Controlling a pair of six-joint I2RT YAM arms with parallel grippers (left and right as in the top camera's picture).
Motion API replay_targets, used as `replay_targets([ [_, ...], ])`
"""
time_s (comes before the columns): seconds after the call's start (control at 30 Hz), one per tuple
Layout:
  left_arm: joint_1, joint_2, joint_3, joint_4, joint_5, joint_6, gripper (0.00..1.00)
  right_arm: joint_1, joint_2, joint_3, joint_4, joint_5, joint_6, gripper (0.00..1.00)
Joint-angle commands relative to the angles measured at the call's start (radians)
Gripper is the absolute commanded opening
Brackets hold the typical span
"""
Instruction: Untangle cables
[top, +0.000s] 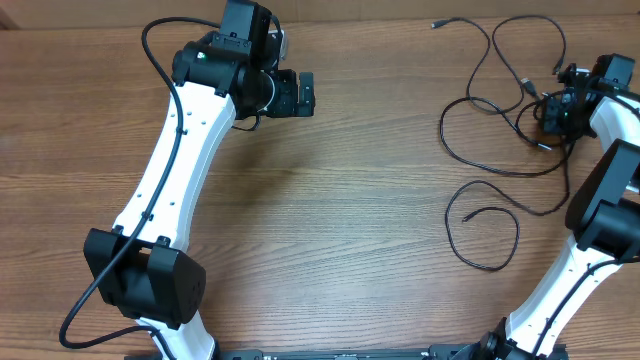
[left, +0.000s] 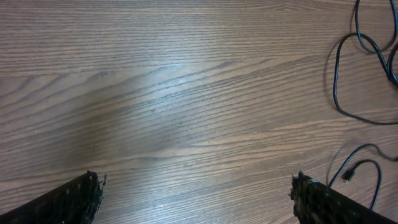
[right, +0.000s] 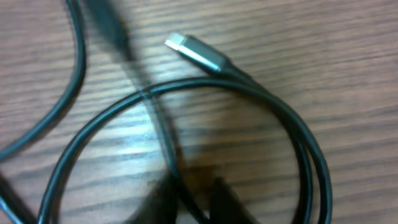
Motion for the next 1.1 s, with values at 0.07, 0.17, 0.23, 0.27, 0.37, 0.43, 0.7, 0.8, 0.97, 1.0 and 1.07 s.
replay_targets([
  [0.07,0.0,-0.008,0.013,0.009,-0.005,0.002,1.0,-0.003,0.024,-0.008,-0.002,0.017,0.026,0.04],
  [0.17,0.0,-0.008,0.013,0.013,-0.005,0.001,1.0,-0.003,0.018,0.006,-0.005,0.016,0.077,0.04],
  [0.23,0.0,-0.008,0.013,0.014,-0.005,0.001,1.0,-0.003,0.005,0.022,-0.007,0.014,0.095,0.04],
  [0.27,0.0,-0.008,0.013,0.014,-0.005,0.002,1.0,-0.003,-0.007,0.031,-0.01,0.013,0.095,0.04],
  [0.37,0.0,-0.008,0.013,0.015,-0.005,0.001,0.99,-0.003,-0.057,0.04,-0.006,0.007,0.094,0.04],
  [0.43,0.0,-0.008,0.013,0.016,-0.005,0.001,1.0,-0.004,-0.1,0.04,-0.002,-0.027,0.093,0.04],
  [0.7,0.0,-0.008,0.013,0.023,-0.005,0.002,0.99,-0.005,-0.263,0.04,-0.007,-0.115,0.095,0.04],
  [0.8,0.0,-0.008,0.013,0.023,-0.005,0.002,0.99,-0.005,-0.308,0.04,-0.019,-0.115,0.126,0.04],
  [0.97,0.0,-0.008,0.013,0.023,-0.005,0.001,0.99,-0.013,-0.378,0.04,-0.055,-0.112,0.313,0.04],
  [1.0,0.0,-0.008,0.013,0.023,-0.005,0.002,1.0,-0.018,-0.391,0.04,-0.069,-0.101,0.379,0.04],
  [1.07,0.0,-0.008,0.013,0.023,-0.005,0.002,1.0,-0.028,-0.41,0.04,-0.112,-0.055,0.512,0.04],
])
